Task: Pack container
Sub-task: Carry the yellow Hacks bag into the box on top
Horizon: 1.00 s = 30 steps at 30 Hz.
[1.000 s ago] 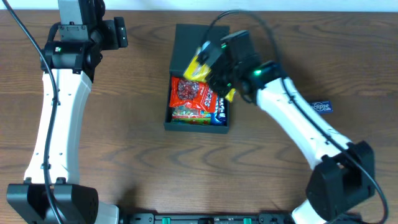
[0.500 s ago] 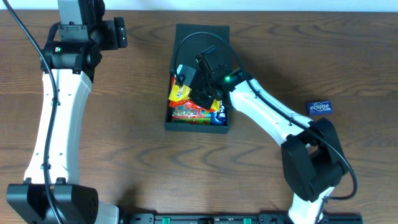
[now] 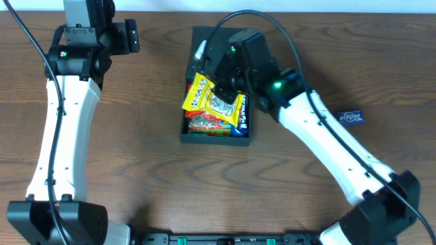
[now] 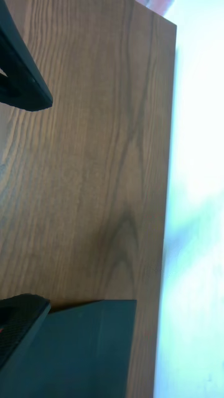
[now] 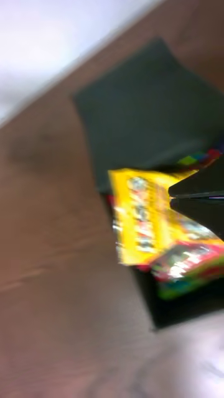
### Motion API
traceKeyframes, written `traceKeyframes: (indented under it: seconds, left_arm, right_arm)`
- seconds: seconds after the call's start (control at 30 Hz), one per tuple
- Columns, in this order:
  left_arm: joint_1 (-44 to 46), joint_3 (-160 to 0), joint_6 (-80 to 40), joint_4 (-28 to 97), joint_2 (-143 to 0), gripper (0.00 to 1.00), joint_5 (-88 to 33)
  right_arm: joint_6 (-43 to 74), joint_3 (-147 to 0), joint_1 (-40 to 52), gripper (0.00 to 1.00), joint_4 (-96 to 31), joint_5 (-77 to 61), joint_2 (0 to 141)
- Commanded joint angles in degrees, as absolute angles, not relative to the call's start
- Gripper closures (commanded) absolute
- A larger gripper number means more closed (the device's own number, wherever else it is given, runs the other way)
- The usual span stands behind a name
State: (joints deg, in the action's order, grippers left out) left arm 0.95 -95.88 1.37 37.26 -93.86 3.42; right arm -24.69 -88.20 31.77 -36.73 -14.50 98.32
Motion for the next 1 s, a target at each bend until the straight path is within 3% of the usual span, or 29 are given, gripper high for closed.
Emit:
traceKeyframes:
  seconds: [0.0, 0.13, 0.37, 0.5, 0.73, 0.83, 0.97]
  left_arm:
    - [0.7, -96.6, 1.7, 37.5, -92.9, 0.05, 4.0]
    - [0.7, -96.6, 1.7, 37.6, -92.9, 0.05, 4.0]
    - [0.7, -96.6, 1.7, 39.2, -92.9, 0.05, 4.0]
    - [0.7, -96.6, 1.7, 40.1, -92.9, 0.05, 4.0]
    - [0.7, -96.6, 1.7, 40.1, -92.9, 0.05, 4.0]
    - [0.7, -96.6, 1.8, 40.1, -92.9, 0.05, 4.0]
    - [0.7, -96.6, 1.8, 40.1, -92.9, 0.05, 4.0]
  right_arm:
    - [-25.2, -87.2, 30.0, 0.99, -40.8, -18.0, 103.3]
    - [-27.0, -87.2, 29.6, 0.99, -40.9, -18.3, 108.4]
    - [-27.1, -87.2, 29.7, 0.98, -29.9, -18.4, 119.4]
    - [-27.1, -87.2, 29.7, 0.89, -25.9, -17.1, 120.1]
    - [-27.0, -87.3, 29.8, 0.85, -24.9, -12.4, 118.9]
    - [-24.9, -87.3, 29.8, 0.99, -25.1, -12.4, 117.2]
    - [-20.3, -87.3, 27.8, 0.98, -26.6, -11.4, 106.4]
